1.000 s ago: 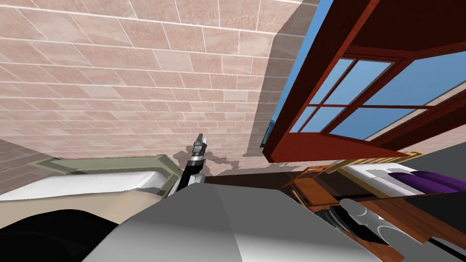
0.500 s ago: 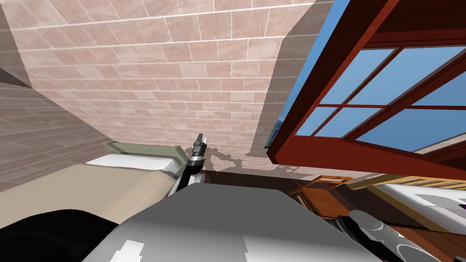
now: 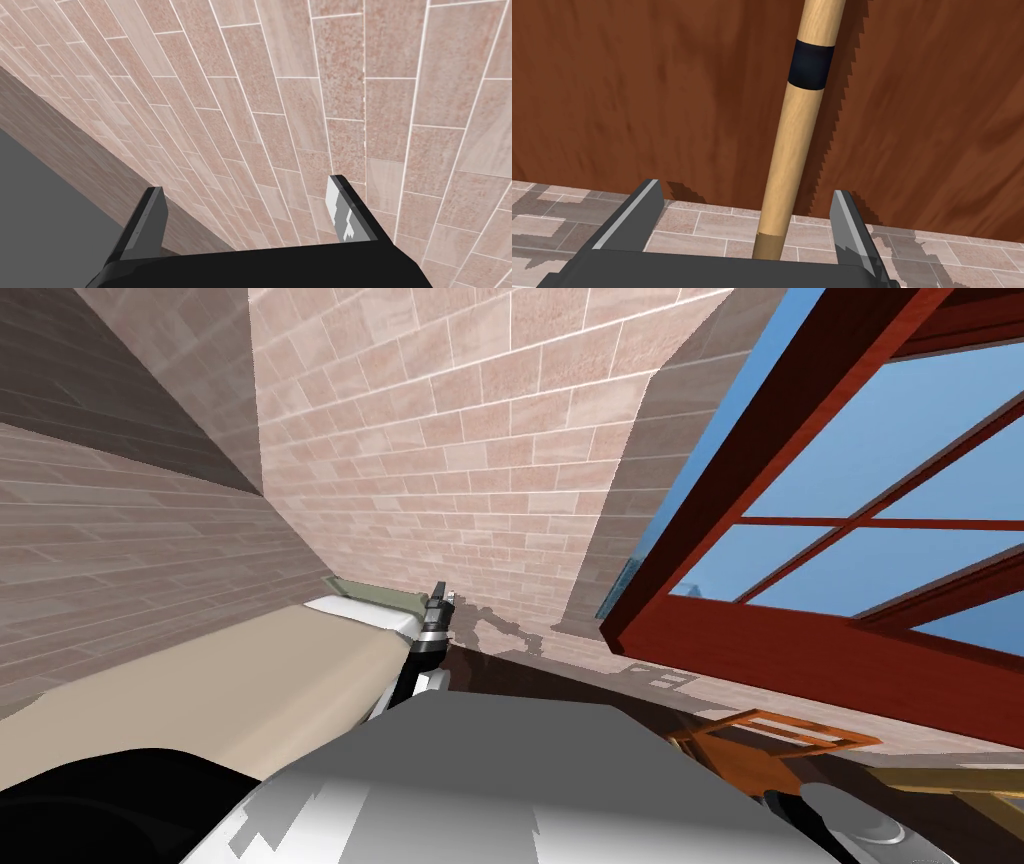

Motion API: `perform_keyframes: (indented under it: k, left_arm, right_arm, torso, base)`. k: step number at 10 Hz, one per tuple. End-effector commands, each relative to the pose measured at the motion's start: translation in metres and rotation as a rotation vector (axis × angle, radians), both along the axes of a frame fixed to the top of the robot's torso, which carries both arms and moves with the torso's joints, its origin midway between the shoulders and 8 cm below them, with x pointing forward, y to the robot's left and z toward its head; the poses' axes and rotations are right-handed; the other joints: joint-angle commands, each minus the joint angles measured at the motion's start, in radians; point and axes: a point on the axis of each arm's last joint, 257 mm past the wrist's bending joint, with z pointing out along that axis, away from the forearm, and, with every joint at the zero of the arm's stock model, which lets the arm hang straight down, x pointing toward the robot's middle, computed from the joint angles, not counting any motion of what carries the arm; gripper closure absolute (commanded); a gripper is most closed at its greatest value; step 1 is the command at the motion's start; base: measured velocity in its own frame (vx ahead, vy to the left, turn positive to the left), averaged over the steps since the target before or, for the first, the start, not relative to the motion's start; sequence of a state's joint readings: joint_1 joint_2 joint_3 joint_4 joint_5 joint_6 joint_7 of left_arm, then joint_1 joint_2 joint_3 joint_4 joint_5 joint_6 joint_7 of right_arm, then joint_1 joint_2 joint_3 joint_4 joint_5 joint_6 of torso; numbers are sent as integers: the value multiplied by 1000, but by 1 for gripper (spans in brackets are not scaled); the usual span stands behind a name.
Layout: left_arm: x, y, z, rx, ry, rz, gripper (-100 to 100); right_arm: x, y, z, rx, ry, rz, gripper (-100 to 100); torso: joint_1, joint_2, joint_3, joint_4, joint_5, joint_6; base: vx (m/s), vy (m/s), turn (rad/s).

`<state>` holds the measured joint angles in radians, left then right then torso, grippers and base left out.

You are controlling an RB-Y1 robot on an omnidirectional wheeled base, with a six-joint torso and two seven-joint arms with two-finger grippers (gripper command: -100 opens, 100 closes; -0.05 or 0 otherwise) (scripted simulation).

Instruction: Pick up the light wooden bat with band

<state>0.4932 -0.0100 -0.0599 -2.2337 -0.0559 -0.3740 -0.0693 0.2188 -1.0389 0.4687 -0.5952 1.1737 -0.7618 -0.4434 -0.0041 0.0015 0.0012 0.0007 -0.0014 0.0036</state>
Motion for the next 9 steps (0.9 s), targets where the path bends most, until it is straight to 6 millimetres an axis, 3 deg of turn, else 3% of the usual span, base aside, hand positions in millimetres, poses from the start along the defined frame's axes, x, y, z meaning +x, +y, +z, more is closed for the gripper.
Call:
perform_keyframes:
  k: [1,2,4,6,7,9]
  left_arm:
    - [0,0,0,0,0,0,0]
    - [0,0,0,0,0,0,0]
    - [0,0,0,0,0,0,0]
    - [0,0,0,0,0,0,0]
    - [0,0,0,0,0,0,0]
    - [0,0,0,0,0,0,0]
  right_arm:
    - [-16,2,-3,-6,6,-52,-100]
    - [-31,4,-3,3,16,-83,-100]
    - [-25,6,-3,14,-7,-112,-100]
    - [-54,10,-5,14,12,-192,-100]
    - [-50,11,-4,21,-2,-212,-100]
    - [-83,16,-5,19,24,-293,-100]
  torso:
    - [0,0,0,0,0,0]
    - [0,2,1,0,0,-1]
    - [0,0,0,0,0,0]
    - [-1,-1,-1,0,0,-1]
    - [-1,1,1,0,0,-1]
    - [0,3,2,1,0,-1]
  base:
    - [-123,-11,362]
    - [-132,-10,454]
    - [-42,-8,30]
    - [-106,-14,412]
    - [-85,-5,150]
    - [-150,2,395]
